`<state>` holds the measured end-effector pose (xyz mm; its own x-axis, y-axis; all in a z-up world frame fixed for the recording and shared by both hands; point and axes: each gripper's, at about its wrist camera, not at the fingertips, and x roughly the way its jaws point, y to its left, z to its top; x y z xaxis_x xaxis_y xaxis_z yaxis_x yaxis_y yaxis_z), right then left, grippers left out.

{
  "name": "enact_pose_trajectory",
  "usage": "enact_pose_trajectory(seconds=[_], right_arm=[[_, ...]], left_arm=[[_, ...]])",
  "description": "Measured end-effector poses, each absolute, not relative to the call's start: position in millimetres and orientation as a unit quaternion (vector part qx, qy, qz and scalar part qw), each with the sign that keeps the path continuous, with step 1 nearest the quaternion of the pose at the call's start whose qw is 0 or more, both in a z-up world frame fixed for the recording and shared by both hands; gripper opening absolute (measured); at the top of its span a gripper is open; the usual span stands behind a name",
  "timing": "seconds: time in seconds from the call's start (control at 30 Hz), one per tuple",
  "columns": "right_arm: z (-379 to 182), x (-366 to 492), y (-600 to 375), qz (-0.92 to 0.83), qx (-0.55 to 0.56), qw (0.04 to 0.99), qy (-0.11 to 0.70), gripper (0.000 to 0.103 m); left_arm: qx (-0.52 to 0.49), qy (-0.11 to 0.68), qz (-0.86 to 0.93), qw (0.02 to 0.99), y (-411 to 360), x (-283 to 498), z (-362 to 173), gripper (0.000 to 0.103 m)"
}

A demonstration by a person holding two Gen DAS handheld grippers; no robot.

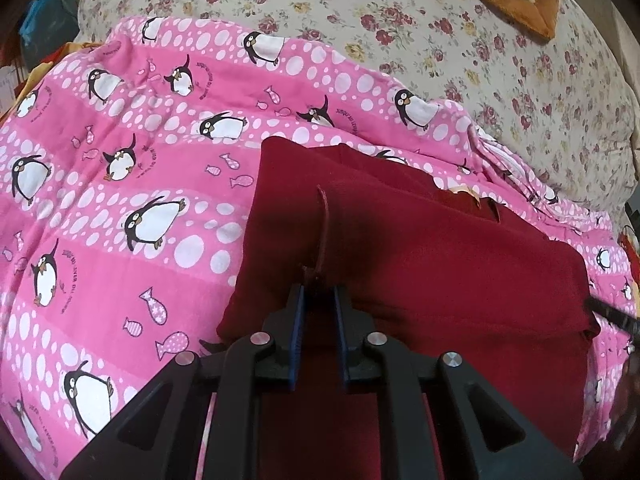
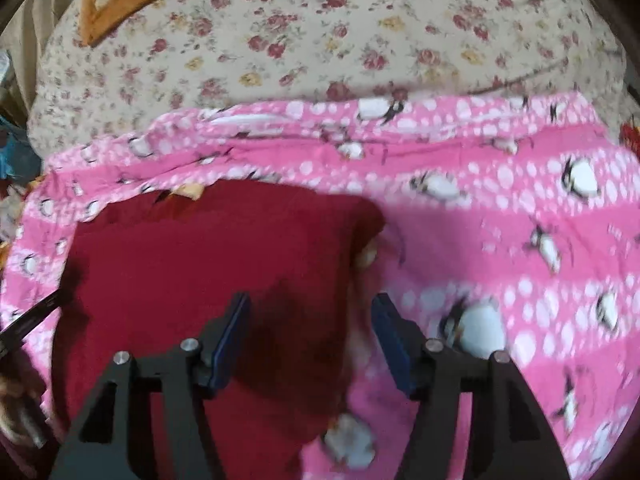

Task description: Fold small clothes

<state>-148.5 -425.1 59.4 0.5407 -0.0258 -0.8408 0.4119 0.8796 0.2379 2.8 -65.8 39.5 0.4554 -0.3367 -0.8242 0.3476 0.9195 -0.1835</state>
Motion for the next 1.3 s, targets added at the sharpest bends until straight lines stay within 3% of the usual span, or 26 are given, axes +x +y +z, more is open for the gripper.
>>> enact_pose_trajectory(seconds=[0.07,0.1,0.13,0.43,0.53,0.63,0.9,1.1,1.3], right_arm=[[48.8,-153.6,-418.9,-0.109,0.215,0.843,0.48,0.059],[43.5,-154.2,-418.1,-0.113,0.205,0.841,0.488,0.042],[37.2,-153.3,-418.2,-0.13,0.187,0.836,0.498,0.041],[65.0,-185.5,-418.3,-0.114,0.232,0.846,0.466,0.043],[65.7,-201.5,-411.0,-0.089,0.248,0.842,0.471,0.054],[62.6,-215.4,-401.1,-0.073,0.251,0.839,0.477,0.055],[43.7,-224.5,-375.5,-0.052,0.255,0.825,0.502,0.055],[66.6,-251.7,-322.2,0.008,0.222,0.837,0.5,0.055],[80.0,-261.9,-216.4,0.189,0.182,0.824,0.503,0.055]], left_arm=[[0.01,0.479,-0.198,0.855,-66.1,0.8,39.9,0.0],[0.011,0.478,-0.197,0.856,-66.1,-0.3,40.0,0.0],[0.012,0.478,-0.196,0.856,-66.0,-1.7,40.0,0.0],[0.024,0.486,-0.18,0.855,-60.6,-20.7,41.2,0.001],[0.011,0.5,-0.187,0.845,-54.4,-30.1,44.0,0.004],[-0.008,0.512,-0.201,0.835,-43.1,-49.3,45.9,0.012],[0.008,0.522,-0.206,0.828,-24.6,-98.7,41.1,0.012],[0.04,0.516,-0.209,0.83,-12.2,-136.8,38.1,0.012],[0.05,0.533,-0.19,0.823,7.9,-152.5,34.2,0.012]])
